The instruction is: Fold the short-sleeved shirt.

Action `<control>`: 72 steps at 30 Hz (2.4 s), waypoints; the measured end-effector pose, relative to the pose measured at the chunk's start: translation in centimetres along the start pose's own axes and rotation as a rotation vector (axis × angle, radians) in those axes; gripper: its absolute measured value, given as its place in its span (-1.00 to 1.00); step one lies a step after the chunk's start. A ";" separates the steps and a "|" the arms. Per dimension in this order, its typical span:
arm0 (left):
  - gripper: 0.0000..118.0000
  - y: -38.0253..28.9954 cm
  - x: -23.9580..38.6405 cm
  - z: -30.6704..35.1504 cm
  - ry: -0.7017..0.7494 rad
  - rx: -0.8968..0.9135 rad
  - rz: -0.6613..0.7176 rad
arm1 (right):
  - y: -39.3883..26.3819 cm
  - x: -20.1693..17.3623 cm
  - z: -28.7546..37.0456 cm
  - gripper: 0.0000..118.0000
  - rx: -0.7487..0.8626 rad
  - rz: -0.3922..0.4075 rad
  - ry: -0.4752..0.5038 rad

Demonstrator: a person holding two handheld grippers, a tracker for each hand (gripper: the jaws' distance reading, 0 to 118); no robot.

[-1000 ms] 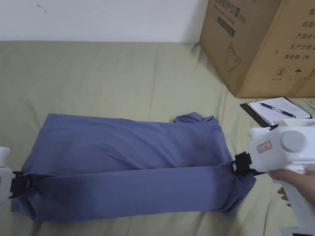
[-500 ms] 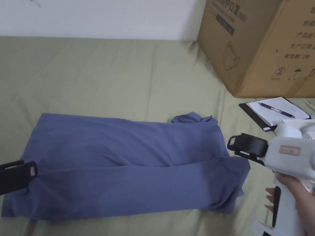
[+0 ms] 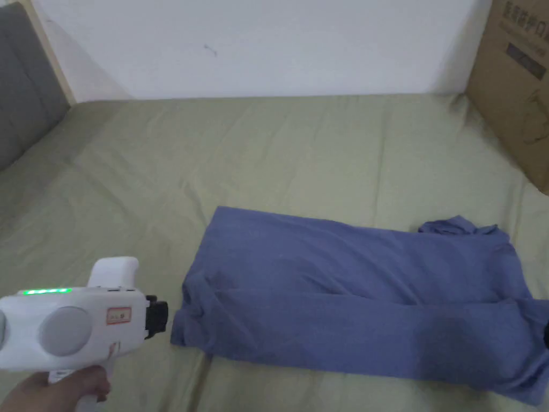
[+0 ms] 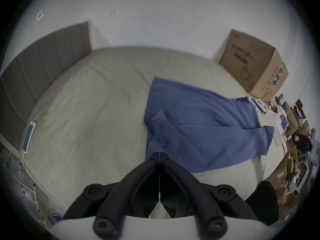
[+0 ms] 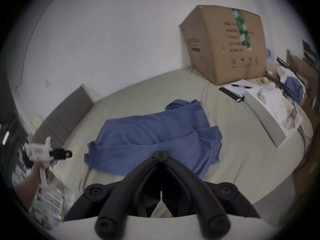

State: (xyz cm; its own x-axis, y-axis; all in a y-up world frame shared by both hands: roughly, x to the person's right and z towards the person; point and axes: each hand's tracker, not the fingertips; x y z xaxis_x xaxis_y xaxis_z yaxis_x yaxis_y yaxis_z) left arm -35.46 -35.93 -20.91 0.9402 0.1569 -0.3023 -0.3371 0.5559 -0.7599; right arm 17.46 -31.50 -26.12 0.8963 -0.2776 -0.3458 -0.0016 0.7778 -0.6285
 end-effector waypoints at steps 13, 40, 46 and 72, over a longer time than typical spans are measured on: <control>0.60 -0.3 1.0 -11.7 0.142 -0.248 -0.164 | -0.6 0.9 -2.0 -1.00 -0.080 -0.036 0.030; -0.96 0.1 2.6 -4.7 0.011 -0.019 -0.058 | -1.2 13.3 -14.0 0.78 -0.541 0.079 -0.305; -0.96 0.1 2.4 -5.4 0.020 -0.049 -0.069 | -1.3 11.8 -17.4 0.73 -0.572 0.136 -0.318; -0.96 -7.8 0.2 2.5 -0.086 -0.155 0.014 | -1.4 11.0 -2.6 -0.84 -0.575 -0.083 -0.073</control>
State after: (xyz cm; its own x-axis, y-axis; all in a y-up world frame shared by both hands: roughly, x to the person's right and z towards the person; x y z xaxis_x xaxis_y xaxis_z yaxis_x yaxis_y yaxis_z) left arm -32.49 -38.14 -13.61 0.9338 0.2371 -0.2680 -0.3474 0.4216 -0.8376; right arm 26.18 -37.14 -30.90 0.9321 -0.2687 -0.2430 -0.1522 0.3183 -0.9357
